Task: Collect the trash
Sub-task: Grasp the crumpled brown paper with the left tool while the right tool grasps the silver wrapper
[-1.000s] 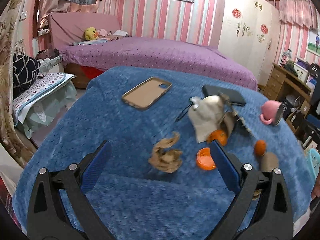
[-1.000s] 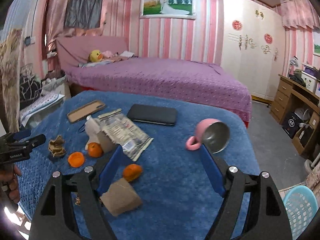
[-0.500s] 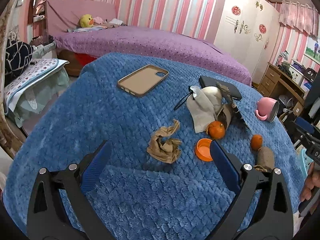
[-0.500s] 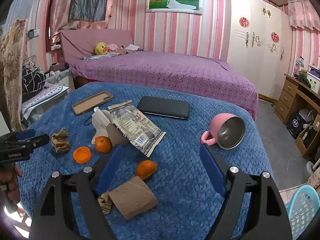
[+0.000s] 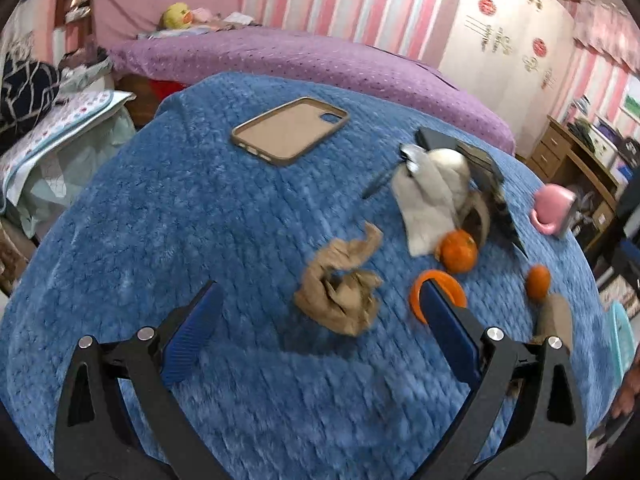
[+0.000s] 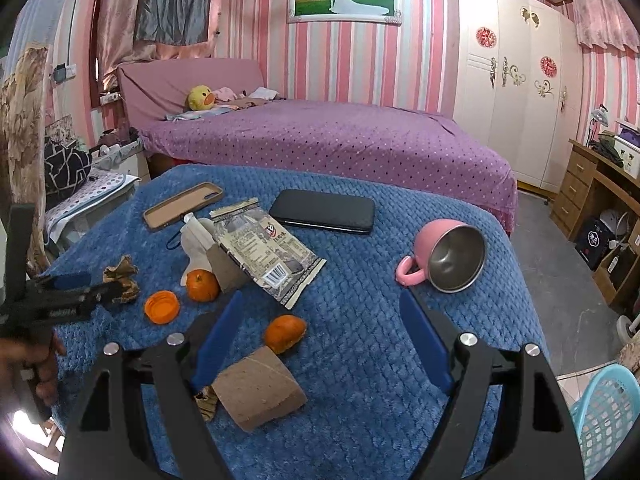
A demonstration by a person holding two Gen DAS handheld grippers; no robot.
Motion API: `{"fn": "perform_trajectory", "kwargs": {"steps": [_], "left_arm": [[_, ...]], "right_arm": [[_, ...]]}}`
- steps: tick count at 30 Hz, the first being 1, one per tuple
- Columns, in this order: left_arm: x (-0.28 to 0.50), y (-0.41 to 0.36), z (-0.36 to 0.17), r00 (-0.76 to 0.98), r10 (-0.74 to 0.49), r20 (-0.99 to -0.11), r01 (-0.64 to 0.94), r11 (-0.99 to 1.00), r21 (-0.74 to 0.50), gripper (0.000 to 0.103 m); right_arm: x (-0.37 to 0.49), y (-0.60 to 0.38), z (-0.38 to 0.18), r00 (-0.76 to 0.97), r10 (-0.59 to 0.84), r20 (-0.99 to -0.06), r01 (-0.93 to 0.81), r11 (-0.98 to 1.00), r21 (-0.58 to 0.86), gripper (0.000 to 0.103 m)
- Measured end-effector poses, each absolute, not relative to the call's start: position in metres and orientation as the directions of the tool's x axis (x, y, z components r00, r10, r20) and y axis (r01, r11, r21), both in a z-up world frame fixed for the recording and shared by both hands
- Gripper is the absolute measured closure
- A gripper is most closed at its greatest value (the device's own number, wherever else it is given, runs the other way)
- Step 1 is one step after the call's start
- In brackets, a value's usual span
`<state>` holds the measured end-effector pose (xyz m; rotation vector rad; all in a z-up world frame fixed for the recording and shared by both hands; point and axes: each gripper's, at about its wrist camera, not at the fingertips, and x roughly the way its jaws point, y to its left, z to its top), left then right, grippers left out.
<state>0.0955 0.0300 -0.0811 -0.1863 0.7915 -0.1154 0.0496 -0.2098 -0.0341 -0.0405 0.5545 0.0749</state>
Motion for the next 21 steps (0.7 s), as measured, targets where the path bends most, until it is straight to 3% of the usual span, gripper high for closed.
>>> {"fn": "perform_trajectory", "kwargs": {"steps": [4, 6, 9, 10, 11, 17, 21], "left_arm": [[0.113, 0.033, -0.091, 0.673, -0.187, -0.715, 0.01, 0.97, -0.244, 0.009], [0.119, 0.033, -0.097, 0.66, -0.183, -0.728, -0.001, 0.97, -0.244, 0.014], [0.121, 0.033, -0.097, 0.66, -0.18, -0.73, 0.005, 0.972, -0.235, 0.038], [0.121, 0.033, -0.096, 0.655, -0.194, -0.73, 0.023, 0.971, -0.238, 0.056], [0.12, 0.034, -0.096, 0.653, -0.201, -0.73, 0.031, 0.971, -0.239, 0.061], [0.112, 0.053, -0.078, 0.685, -0.235, -0.689, 0.026, 0.954, -0.3, 0.065], [0.104, 0.059, -0.058, 0.726, -0.224, -0.65, 0.023, 0.953, -0.303, 0.065]], "right_arm": [[0.051, -0.207, -0.036, 0.844, 0.062, -0.533, -0.089, 0.996, -0.024, 0.024], [0.052, -0.204, -0.037, 0.841, 0.064, -0.537, -0.095, 0.995, -0.03, 0.024], [0.055, -0.199, -0.041, 0.835, 0.066, -0.547, -0.108, 0.993, -0.045, 0.024], [0.055, -0.198, -0.042, 0.834, 0.065, -0.548, -0.11, 0.993, -0.05, 0.024], [0.056, -0.196, -0.043, 0.833, 0.065, -0.55, -0.113, 0.992, -0.055, 0.024], [0.06, -0.184, -0.034, 0.842, 0.067, -0.535, -0.127, 0.989, -0.077, 0.024], [0.075, -0.16, -0.041, 0.814, 0.066, -0.576, -0.168, 0.978, -0.125, 0.024]]}}
